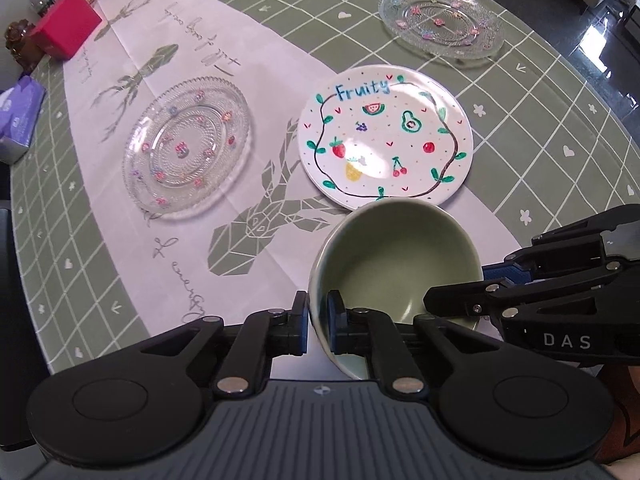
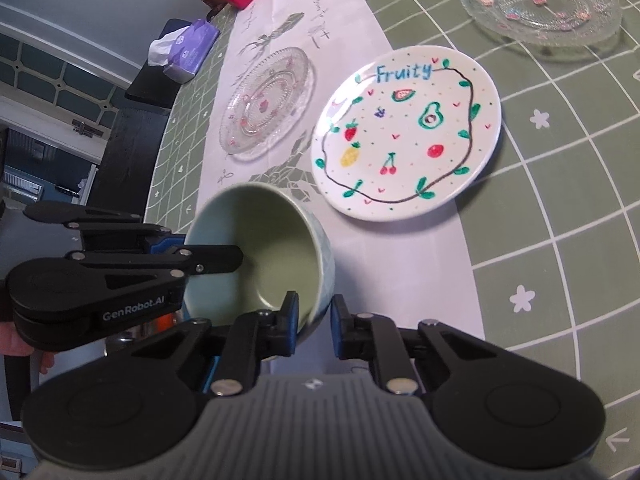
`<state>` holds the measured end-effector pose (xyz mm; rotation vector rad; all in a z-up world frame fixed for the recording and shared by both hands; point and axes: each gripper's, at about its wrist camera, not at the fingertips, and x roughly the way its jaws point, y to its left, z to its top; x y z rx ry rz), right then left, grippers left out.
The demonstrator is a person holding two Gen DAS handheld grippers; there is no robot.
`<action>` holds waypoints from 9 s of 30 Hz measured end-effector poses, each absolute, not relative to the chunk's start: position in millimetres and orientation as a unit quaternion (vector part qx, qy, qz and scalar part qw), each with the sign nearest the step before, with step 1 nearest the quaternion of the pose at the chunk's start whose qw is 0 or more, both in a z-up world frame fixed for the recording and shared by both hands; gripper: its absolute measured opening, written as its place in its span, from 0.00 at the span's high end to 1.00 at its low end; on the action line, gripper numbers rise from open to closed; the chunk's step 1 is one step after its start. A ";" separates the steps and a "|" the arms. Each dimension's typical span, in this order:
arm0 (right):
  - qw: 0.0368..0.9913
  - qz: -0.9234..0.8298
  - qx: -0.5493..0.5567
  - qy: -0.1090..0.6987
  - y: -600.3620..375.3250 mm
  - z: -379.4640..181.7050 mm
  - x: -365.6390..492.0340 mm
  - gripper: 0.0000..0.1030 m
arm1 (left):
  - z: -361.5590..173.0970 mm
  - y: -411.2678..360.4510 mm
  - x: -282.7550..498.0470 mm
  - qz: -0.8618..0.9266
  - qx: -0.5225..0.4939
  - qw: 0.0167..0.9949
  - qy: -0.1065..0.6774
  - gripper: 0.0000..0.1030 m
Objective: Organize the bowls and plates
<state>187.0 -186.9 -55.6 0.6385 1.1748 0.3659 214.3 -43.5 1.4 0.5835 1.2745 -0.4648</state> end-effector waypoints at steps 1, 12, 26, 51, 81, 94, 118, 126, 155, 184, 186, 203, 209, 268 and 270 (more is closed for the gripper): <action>0.771 0.169 0.293 0.539 -186.8 -51.7 186.6 0.87 | 6.6 -44.3 212.5 -0.211 0.268 0.741 0.578 0.91; 0.789 0.196 0.269 0.517 -174.8 6.1 178.4 0.88 | 64.5 -30.7 194.0 -0.203 0.283 0.749 0.563 0.89; 0.769 0.256 0.221 0.542 -103.7 29.8 170.3 0.88 | 75.5 38.0 172.7 -0.186 0.287 0.727 0.596 0.85; 0.752 0.247 0.103 0.602 -33.8 11.2 192.8 0.86 | 17.1 79.2 191.4 -0.166 0.260 0.690 0.654 0.78; 0.789 0.252 0.093 0.552 -48.7 34.8 192.5 0.91 | 51.2 63.3 201.0 -0.179 0.226 0.766 0.575 0.73; 0.782 0.259 0.097 0.558 -46.7 19.9 190.3 0.97 | 41.5 73.9 193.6 -0.169 0.216 0.768 0.578 0.73; 0.870 0.151 0.152 0.443 -207.7 25.8 170.0 0.78 | 69.7 1.3 154.9 -0.195 0.038 0.893 0.405 0.73; 0.868 0.085 0.190 0.451 -253.5 -12.9 182.2 0.63 | 23.9 -6.2 150.8 -0.146 -0.168 0.899 0.378 0.50; 0.844 0.075 0.219 0.484 -275.6 -73.6 254.8 0.56 | -71.5 -14.6 194.8 -0.024 -0.175 0.907 0.382 0.45; 0.801 0.064 0.306 0.510 -299.6 -81.9 248.1 0.85 | -72.9 -27.2 188.6 -0.091 -0.210 0.879 0.418 0.66; 0.801 0.067 0.304 0.511 -298.7 -81.5 247.6 0.85 | -73.1 -25.6 190.4 -0.093 -0.214 0.877 0.420 0.66; 0.799 0.069 0.300 0.517 -312.3 -73.7 218.7 0.91 | -56.3 -43.1 160.0 -0.096 -0.184 0.890 0.406 0.76; 0.799 0.067 0.296 0.519 -319.6 -68.8 197.6 0.90 | -56.0 -43.7 139.2 -0.117 -0.209 0.880 0.411 0.76; 0.826 0.100 0.298 0.467 -315.3 -70.8 153.9 0.91 | -54.4 -26.1 114.3 -0.123 -0.146 0.900 0.391 0.81; 0.827 0.107 0.290 0.469 -308.6 -71.0 158.5 0.91 | -52.8 -23.8 112.7 -0.114 -0.139 0.904 0.389 0.81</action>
